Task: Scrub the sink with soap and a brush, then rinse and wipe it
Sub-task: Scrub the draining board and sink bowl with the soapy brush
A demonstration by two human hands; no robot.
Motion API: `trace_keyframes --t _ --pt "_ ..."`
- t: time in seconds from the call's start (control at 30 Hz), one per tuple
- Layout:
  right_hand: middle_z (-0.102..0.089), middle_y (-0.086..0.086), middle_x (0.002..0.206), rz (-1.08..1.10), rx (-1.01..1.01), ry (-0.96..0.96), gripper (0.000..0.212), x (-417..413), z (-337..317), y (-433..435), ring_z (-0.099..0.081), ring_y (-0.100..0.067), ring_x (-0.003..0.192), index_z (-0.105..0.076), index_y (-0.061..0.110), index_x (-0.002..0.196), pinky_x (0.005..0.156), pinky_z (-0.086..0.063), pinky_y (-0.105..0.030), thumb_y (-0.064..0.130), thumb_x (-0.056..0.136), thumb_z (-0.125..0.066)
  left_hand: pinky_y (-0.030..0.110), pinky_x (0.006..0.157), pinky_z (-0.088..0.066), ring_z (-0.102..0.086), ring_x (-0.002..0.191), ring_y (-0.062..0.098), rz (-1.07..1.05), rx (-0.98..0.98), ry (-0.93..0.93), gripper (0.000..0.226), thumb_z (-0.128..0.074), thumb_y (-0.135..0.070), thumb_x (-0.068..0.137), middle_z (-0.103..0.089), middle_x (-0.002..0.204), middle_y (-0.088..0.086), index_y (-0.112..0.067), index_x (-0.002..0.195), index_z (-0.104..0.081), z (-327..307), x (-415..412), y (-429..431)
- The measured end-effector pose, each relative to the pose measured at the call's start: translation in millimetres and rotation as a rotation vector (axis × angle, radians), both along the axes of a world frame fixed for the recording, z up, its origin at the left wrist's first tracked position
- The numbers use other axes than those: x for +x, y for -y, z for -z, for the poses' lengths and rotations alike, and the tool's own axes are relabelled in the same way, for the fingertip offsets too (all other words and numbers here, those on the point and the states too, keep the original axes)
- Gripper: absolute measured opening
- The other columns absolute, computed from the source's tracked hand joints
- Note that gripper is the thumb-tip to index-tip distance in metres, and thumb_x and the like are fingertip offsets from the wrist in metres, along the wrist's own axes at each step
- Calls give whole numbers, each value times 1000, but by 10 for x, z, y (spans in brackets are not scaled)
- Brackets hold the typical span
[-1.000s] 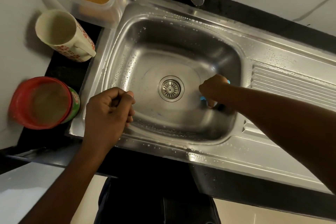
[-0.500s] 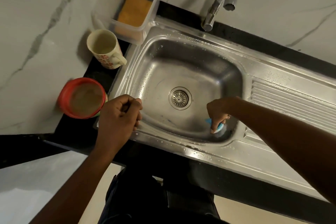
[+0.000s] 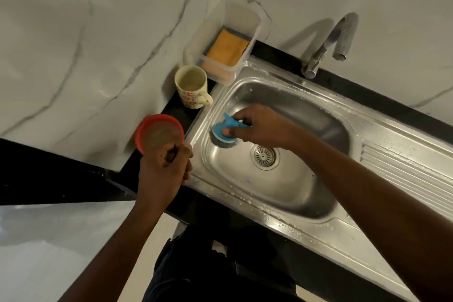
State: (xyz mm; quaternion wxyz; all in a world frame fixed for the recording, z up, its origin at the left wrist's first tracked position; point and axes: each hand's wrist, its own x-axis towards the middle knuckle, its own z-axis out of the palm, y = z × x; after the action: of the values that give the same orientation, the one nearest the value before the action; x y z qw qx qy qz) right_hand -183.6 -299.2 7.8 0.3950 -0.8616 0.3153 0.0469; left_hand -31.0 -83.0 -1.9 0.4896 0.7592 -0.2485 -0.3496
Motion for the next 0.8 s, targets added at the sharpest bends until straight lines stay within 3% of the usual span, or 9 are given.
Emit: trace_keyframes --t 0.07,0.17,0.27,0.37,0.43,0.67,0.8 --pt "-68 5 71 -10 -61 91 34 283 -13 -90 -61 -8 61 -79 21 107 57 -44 -24 51 93 -72 31 54 -56 -65 53 22 -44 17 13 31 -65 -23 104 -70 63 9 -8 78 -72 -5 67 -72" --pt "-65 11 75 -23 -109 183 33 659 -43 -257 -58 0 65 -78 20 112 57 -39 -11 45 92 -75 35 56 -57 -66 55 24 -96 23 6 30 -65 -24 105 -70 65 10 -8 81 -73 -7 161 -179" --pt "-70 3 89 -93 -98 227 28 1017 -11 -444 -59 -6 74 -78 16 112 63 -44 -13 36 92 -76 36 55 -56 -64 54 25 -151 16 -7 27 -64 -22 105 -69 65 12 -7 84 -72 -15 261 -291" --pt "-73 -1 100 -172 -175 142 36 1264 106 -574 -65 -17 86 -75 18 120 75 -56 -37 39 91 -72 34 54 -54 -63 54 24 -184 15 -32 26 -63 -21 105 -69 64 12 -10 84 -73 -17 308 -359" --pt "-72 -4 107 -246 -233 55 40 1378 162 -649 -67 -23 91 -71 19 127 78 -57 -42 40 93 -67 33 55 -54 -63 54 23 -200 27 -35 26 -63 -20 105 -69 64 11 -11 83 -73 -8 358 -415" --pt "-67 -1 115 -343 -319 -55 46 1468 257 -761 -68 -21 94 -59 33 144 68 -50 -33 37 98 -62 37 58 -54 -63 55 25 -237 31 -49 26 -64 -18 104 -68 64 12 -9 81 -71 35 448 -509" --pt "-72 -2 113 -274 -274 4 45 1416 248 -758 -69 -20 91 -64 29 140 74 -59 -38 36 95 -63 35 57 -54 -63 55 24 -208 31 -41 26 -64 -19 104 -69 64 11 -9 82 -72 39 454 -507"
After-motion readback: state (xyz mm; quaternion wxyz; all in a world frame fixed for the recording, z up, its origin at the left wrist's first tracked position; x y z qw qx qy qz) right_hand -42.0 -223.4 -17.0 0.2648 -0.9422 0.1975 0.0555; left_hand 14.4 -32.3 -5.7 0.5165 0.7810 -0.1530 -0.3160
